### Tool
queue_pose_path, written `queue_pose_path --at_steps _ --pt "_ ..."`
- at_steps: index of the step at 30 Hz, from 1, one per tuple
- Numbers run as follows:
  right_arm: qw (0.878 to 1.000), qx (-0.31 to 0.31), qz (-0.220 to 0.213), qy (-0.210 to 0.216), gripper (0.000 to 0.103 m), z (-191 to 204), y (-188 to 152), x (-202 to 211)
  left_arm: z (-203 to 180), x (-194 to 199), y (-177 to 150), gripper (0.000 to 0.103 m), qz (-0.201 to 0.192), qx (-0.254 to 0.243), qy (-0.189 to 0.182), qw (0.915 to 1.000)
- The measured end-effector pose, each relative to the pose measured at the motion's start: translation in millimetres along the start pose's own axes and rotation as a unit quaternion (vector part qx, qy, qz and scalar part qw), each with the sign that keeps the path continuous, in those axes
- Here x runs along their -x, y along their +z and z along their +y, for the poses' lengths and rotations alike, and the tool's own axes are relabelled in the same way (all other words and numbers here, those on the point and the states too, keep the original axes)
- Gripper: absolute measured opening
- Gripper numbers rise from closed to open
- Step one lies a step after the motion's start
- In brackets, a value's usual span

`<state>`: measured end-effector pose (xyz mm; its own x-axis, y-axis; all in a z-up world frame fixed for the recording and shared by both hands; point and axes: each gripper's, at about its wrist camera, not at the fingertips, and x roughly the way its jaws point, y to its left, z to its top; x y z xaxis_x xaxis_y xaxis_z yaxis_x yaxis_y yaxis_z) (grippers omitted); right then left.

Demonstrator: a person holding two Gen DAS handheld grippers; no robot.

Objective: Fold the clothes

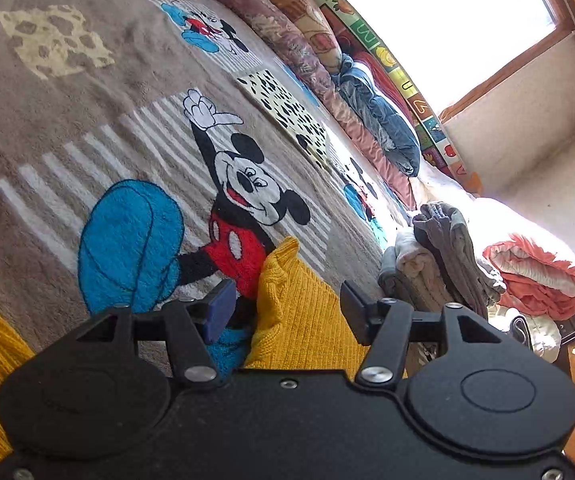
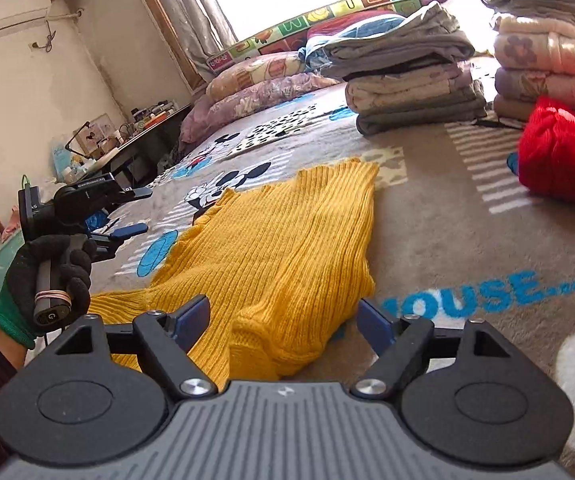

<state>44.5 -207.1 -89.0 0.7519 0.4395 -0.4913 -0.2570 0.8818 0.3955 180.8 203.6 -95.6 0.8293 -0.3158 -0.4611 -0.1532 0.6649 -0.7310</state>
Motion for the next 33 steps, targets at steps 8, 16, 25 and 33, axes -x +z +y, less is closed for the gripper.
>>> queue_pose_path --at_steps 8,16,25,33 --pt "0.991 0.107 0.064 -0.057 0.072 23.9 65.4 -108.5 10.2 -2.7 -8.4 0.057 0.006 -0.006 0.012 0.9999" --pt "0.960 0.173 0.156 -0.155 0.058 22.6 93.2 -206.1 14.4 -9.2 -6.1 0.057 0.000 0.002 0.017 0.9999" --pt "0.983 0.075 0.123 -0.114 0.010 -10.4 111.5 -166.3 13.2 -11.1 -2.0 0.057 -0.004 0.010 0.006 0.9999" --pt "0.998 -0.014 0.007 -0.059 0.009 -33.1 104.4 -75.8 9.7 3.6 -3.7 0.057 -0.016 0.003 0.005 0.9999"
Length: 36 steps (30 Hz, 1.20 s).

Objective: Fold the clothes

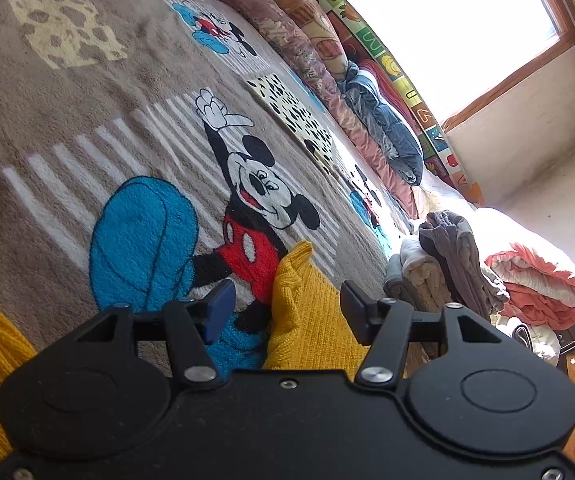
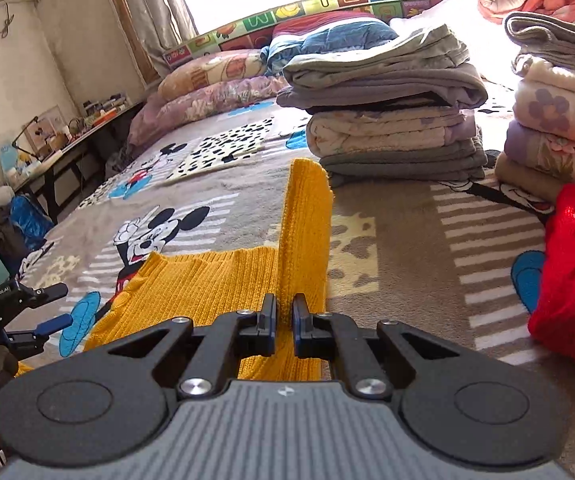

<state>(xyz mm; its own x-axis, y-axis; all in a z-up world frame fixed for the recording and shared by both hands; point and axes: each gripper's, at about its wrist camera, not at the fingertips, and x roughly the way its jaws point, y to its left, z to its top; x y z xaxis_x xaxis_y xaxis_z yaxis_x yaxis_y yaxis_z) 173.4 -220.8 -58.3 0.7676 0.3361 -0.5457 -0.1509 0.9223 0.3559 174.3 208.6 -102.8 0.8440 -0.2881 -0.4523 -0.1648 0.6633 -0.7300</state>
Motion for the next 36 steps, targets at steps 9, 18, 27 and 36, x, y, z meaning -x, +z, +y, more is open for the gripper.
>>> queue_pose_path --at_steps 9,18,27,36 --pt "0.990 -0.106 -0.088 0.012 0.009 -58.4 -48.0 75.7 -8.0 15.1 -19.5 0.057 0.009 -0.047 0.007 0.9988" --pt "0.955 -0.283 -0.087 -0.017 0.009 -150.5 -124.9 103.8 -11.6 21.3 -34.1 0.057 0.018 -0.054 0.012 0.9983" --pt "0.921 -0.372 -0.114 -0.033 0.049 -182.5 -163.9 109.7 -10.8 22.5 -32.2 0.057 0.010 -0.048 0.017 0.9986" --pt "0.923 -0.358 -0.135 -0.044 0.010 -193.6 -152.5 89.8 -10.7 17.4 -33.3 0.057 0.018 -0.057 0.020 0.9980"
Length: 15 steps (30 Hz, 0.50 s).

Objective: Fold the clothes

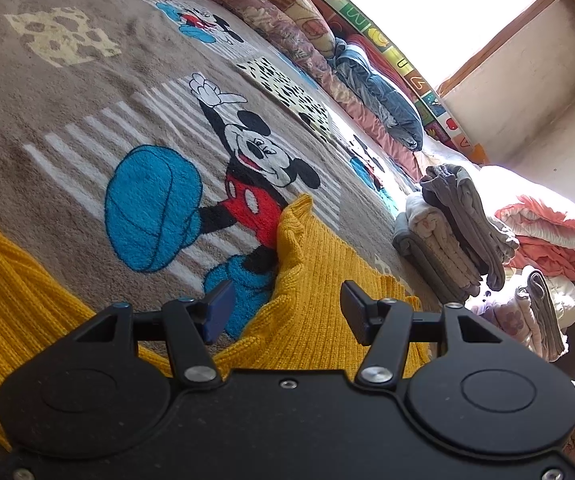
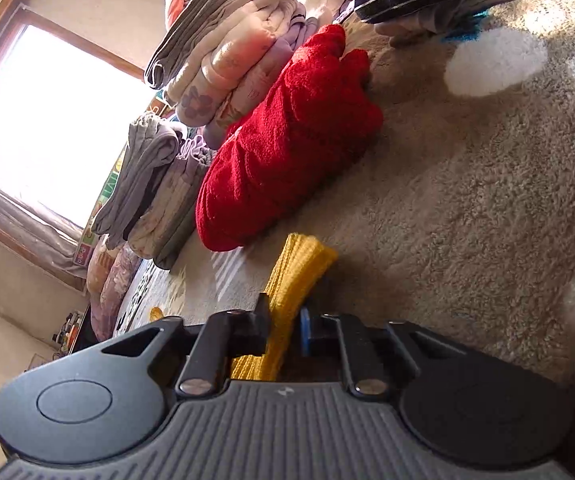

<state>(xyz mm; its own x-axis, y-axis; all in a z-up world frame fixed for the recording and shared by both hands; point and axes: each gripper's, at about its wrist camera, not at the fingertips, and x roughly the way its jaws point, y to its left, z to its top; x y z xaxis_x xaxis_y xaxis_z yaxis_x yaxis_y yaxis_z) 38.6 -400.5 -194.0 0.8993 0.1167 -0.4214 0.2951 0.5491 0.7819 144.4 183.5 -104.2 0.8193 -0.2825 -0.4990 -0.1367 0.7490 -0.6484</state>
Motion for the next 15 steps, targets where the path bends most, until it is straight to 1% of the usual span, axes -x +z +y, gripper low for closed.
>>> queue_pose_path --at_steps 1,3,5,6,7,8,9,10,11,12,13,15 --pt "1.000 0.005 -0.001 -0.001 0.010 2.1 -0.5 -0.7 1.2 0.7 1.5 0.057 -0.001 0.001 0.000 1.0000" --pt "0.999 -0.007 -0.033 0.005 0.010 5.2 -1.1 11.9 3.9 2.1 4.6 0.057 -0.003 0.002 0.002 1.0000" --pt "0.999 0.004 -0.044 -0.008 0.010 3.6 2.1 16.2 7.2 1.8 8.7 0.057 -0.004 0.002 0.011 0.9999" --pt "0.999 -0.007 -0.035 -0.017 0.010 -4.9 3.9 14.1 8.8 1.8 10.5 0.057 -0.006 0.002 0.017 0.9998" --pt "0.999 -0.019 -0.026 -0.025 0.006 -13.4 5.6 11.9 10.8 1.8 12.1 0.057 -0.007 0.003 0.021 0.9997" --pt "0.999 -0.027 -0.019 -0.034 0.008 -19.9 7.2 10.9 12.6 1.6 13.5 0.057 -0.006 0.005 0.025 0.9997" --pt "0.999 -0.014 -0.028 -0.045 0.014 -13.1 8.0 16.3 13.9 1.0 14.5 0.057 -0.004 0.007 0.027 0.9996" --pt "0.998 -0.002 -0.043 -0.054 0.026 -6.1 8.6 22.3 14.3 -0.2 15.5 0.057 -0.002 0.007 0.028 0.9996" --pt "0.997 0.002 -0.054 -0.052 0.044 -1.7 10.5 27.7 13.6 -1.4 16.3 0.057 0.000 0.004 0.028 0.9996" --pt "0.997 0.008 -0.062 -0.047 0.050 2.6 13.4 31.2 11.7 -2.9 17.1 0.057 0.001 -0.001 0.027 0.9996" --pt "0.997 0.015 -0.069 -0.042 0.051 7.4 16.2 34.3 9.6 -4.5 17.8 0.057 0.003 -0.006 0.026 0.9996" --pt "0.995 0.054 -0.073 -0.034 0.051 23.7 19.9 35.0 4.7 -9.8 20.5 0.057 0.009 -0.021 0.021 0.9995"
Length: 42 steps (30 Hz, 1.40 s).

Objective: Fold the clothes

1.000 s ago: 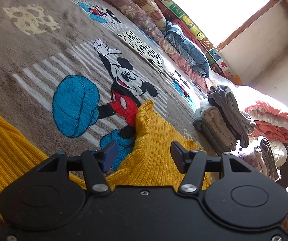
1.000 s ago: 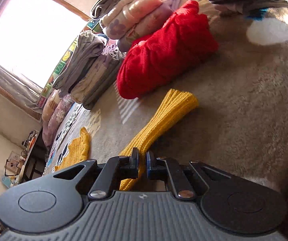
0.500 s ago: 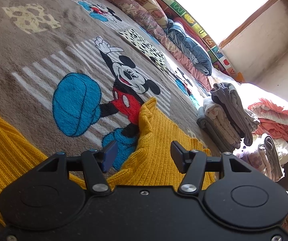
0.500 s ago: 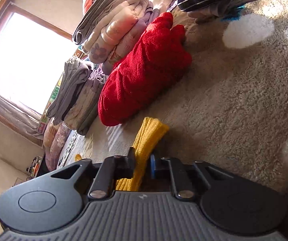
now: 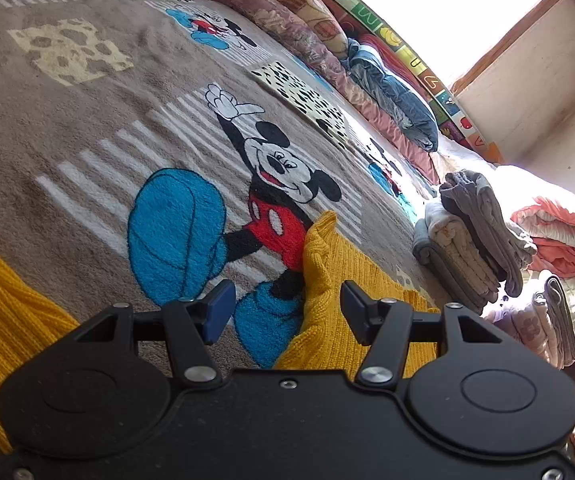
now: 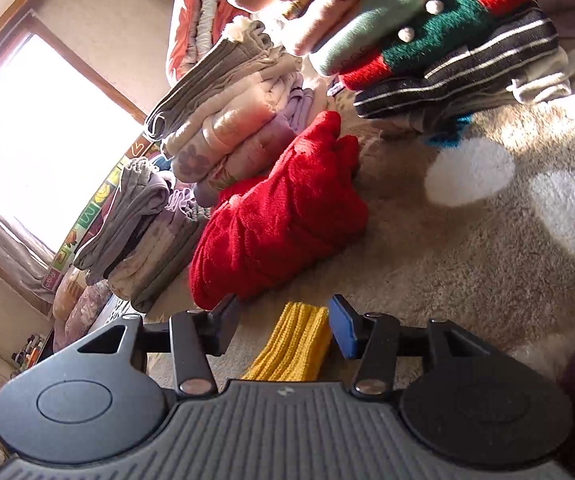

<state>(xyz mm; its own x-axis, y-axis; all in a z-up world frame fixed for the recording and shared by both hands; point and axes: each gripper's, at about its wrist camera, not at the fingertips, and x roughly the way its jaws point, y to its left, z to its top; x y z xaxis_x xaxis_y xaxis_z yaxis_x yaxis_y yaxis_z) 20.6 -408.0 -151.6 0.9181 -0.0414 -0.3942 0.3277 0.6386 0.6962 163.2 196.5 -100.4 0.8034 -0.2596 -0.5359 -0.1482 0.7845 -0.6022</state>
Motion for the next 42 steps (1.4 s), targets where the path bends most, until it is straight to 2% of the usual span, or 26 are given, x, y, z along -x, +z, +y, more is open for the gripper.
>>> queue_pose_path --at_steps 2,5,10,14,16,19,25,28,31,32,34,36,37,38,39,42 --pt "0.999 0.026 0.011 0.022 0.051 17.8 0.0 -5.2 -4.7 -6.6 4.9 0.057 0.004 -0.015 -0.002 0.9999" --pt "0.994 0.074 0.054 0.055 0.051 52.4 -8.3 -24.7 -8.9 -18.4 16.9 0.057 0.013 -0.026 -0.011 0.9995" --pt "0.975 0.137 0.142 0.102 0.051 111.0 -29.3 -70.1 -11.5 -43.7 32.6 0.057 0.037 -0.039 -0.022 0.9983" --pt "0.961 0.161 0.186 0.127 0.051 143.7 -43.1 -103.9 -20.5 -65.4 47.1 0.057 0.055 -0.082 -0.030 0.9946" --pt "0.954 0.167 0.209 0.136 0.051 157.9 -50.2 -121.9 -21.3 -77.7 55.1 0.057 0.065 -0.088 -0.042 0.9931" --pt "0.946 0.186 0.227 0.139 0.051 173.2 -57.1 -148.1 -22.5 -96.6 64.5 0.057 0.078 -0.103 -0.042 0.9907" --pt "0.938 0.200 0.246 0.140 0.051 193.9 -58.8 -197.2 -27.5 -128.1 73.3 0.057 0.108 -0.128 -0.046 0.9848" --pt "0.933 0.211 0.257 0.137 0.057 200.3 -59.5 -218.6 -29.9 -136.9 71.2 0.057 0.123 -0.134 -0.056 0.9818" --pt "0.926 0.220 0.272 0.141 0.057 205.0 -62.5 -244.8 -32.0 -144.1 71.2 0.057 0.128 -0.139 -0.060 0.9801" --pt "0.924 0.221 0.277 0.144 0.057 206.0 -64.2 -251.2 -32.9 -147.7 72.0 0.056 0.130 -0.141 -0.063 0.9795" --pt "0.920 0.220 0.288 0.152 0.057 208.1 -68.1 -264.4 -35.4 -155.7 71.8 0.045 0.141 -0.150 -0.075 0.9756" --pt "0.917 0.206 0.297 0.171 0.051 208.9 -70.8 -274.3 -40.9 -160.2 67.3 0.007 0.138 -0.185 -0.068 0.9705" --pt "0.917 0.197 0.296 0.180 0.026 208.6 -71.3 -274.8 -41.6 -158.7 68.3 0.007 0.124 -0.194 -0.067 0.9708" --pt "0.917 0.189 0.296 0.188 0.010 208.2 -71.9 -275.2 -39.9 -153.0 72.1 0.006 0.102 -0.189 -0.091 0.9724" --pt "0.918 0.180 0.294 0.198 0.010 207.4 -71.9 -274.7 -38.1 -145.7 77.4 0.005 0.081 -0.181 -0.124 0.9723" --pt "0.933 0.134 0.248 0.224 0.010 194.1 -61.9 -260.7 -40.9 -140.6 85.0 0.005 0.055 -0.211 -0.129 0.9675"
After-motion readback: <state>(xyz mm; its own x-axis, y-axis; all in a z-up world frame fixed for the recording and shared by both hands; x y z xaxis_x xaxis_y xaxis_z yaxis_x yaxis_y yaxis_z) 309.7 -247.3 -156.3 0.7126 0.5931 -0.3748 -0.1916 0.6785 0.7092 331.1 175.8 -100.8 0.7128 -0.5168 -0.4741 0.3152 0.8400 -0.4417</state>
